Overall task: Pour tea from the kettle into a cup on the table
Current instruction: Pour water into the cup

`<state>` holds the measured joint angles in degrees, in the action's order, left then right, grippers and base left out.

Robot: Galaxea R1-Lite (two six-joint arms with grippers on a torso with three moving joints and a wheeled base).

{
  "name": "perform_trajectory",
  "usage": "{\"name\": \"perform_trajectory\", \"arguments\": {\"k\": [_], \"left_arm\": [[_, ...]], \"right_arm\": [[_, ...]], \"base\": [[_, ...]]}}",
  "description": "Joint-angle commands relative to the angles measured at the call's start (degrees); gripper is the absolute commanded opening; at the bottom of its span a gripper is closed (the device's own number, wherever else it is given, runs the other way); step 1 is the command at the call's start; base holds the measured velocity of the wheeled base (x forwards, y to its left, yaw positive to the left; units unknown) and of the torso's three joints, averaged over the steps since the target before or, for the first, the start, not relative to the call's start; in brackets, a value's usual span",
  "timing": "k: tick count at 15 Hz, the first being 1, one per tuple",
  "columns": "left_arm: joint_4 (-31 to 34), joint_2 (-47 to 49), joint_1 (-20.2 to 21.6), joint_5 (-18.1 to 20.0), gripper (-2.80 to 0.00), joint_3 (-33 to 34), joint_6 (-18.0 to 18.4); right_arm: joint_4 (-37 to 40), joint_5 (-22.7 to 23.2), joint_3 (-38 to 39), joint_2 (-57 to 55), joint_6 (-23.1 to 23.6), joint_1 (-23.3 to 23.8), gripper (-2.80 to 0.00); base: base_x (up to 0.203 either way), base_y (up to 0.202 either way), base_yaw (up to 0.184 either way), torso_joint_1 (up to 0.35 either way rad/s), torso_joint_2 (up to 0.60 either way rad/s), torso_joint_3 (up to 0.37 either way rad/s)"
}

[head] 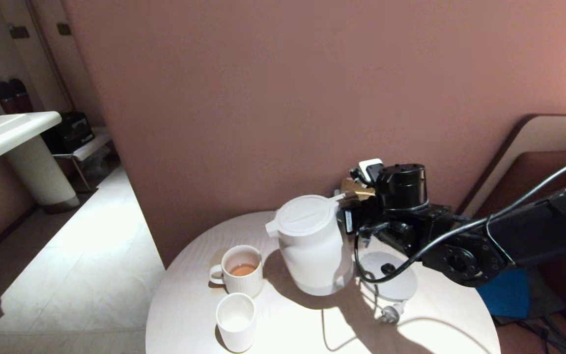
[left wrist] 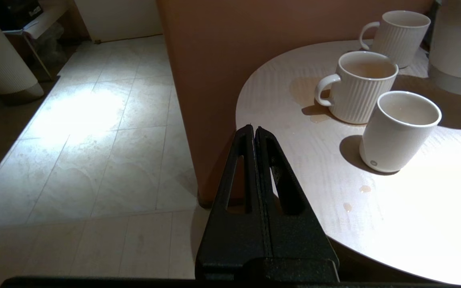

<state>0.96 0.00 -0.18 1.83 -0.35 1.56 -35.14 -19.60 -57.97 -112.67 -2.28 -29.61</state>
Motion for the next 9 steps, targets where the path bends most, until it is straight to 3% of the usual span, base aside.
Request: {"name": "perform_trajectory", "arguments": {"k": [1,9], "left_arm": [[0.0,0.0,0.0,0.0,-2.80,0.0,0.0],[0.0,0.0,0.0,0.0,-2.80,0.0,0.0]], "right_arm": [[0.2,-0.9,-2.4,-1.8,0.1,-1.5,-2.80],[5.0,-3.9,-8.9,-5.0,1.4,-5.5,-2.80]], "base": [[0.000,0.000,0.000,0.000,0.00,0.000],[0.000,0.000,0.000,0.000,0.00,0.000]]}}
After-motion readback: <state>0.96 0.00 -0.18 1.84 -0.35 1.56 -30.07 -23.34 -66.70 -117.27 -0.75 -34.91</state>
